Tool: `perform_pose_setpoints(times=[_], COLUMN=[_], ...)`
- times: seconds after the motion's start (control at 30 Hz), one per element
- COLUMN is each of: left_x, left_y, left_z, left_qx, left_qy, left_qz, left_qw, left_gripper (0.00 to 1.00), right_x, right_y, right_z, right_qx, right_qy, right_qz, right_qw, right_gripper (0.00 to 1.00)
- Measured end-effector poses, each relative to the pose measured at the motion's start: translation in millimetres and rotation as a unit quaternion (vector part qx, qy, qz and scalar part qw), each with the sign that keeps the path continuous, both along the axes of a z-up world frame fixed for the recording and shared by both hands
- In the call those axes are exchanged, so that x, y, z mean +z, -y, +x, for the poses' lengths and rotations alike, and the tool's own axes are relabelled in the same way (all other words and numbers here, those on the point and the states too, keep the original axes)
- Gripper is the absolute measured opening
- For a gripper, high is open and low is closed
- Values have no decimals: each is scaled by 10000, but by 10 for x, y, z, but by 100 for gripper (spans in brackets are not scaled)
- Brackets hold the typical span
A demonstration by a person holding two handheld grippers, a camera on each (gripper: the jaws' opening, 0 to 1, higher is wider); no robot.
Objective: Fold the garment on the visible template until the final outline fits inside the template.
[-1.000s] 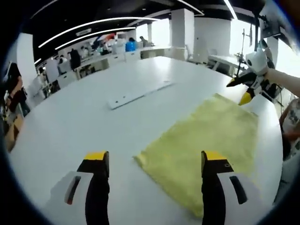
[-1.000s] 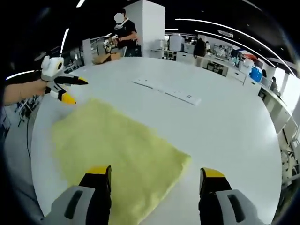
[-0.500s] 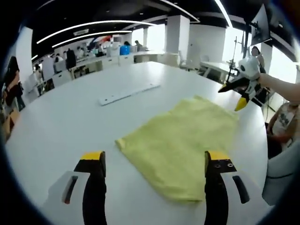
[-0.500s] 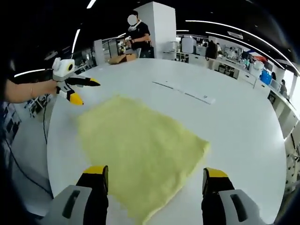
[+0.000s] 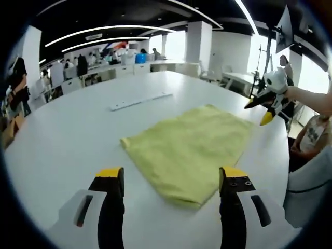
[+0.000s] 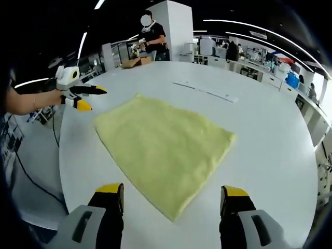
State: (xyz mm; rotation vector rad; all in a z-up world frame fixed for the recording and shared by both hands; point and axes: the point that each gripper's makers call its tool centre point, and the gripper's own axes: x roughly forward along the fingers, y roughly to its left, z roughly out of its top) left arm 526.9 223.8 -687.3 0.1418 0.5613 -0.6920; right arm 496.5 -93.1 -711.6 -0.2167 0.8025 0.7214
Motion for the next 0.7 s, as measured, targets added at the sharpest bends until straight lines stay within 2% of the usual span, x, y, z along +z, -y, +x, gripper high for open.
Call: perform_pose_setpoints(times=[0.1,0.2,0.37,0.5,0.7], left_x=[-88,-157,-259,-338,-463], left_y=[5,11,25,14,-46], left_z=[-122,-229,-342,-384,-416], left_qx=[-120,-229,-360,-308,-79], left_qy=[-77,-241,-237,-267,-446], left_qz=[84,65,236,248,169], left_qw=[9999,9994,9988,9989,9988], left_gripper=[64,53,42,32,24], right_x=[-23,-63,-131,-163,-261], right_y=[51,80,102,71,64], right_z=[-43,-94,-154,-208,-288], right_qx=[-176,-331,-615,-663,-704], right_qy=[3,-10,-75,-24,-72], right_qz=[71,81,252,266,230], right_qw=[9998,9994,9978,9974,9972], right_gripper=[68,63,51,45,33])
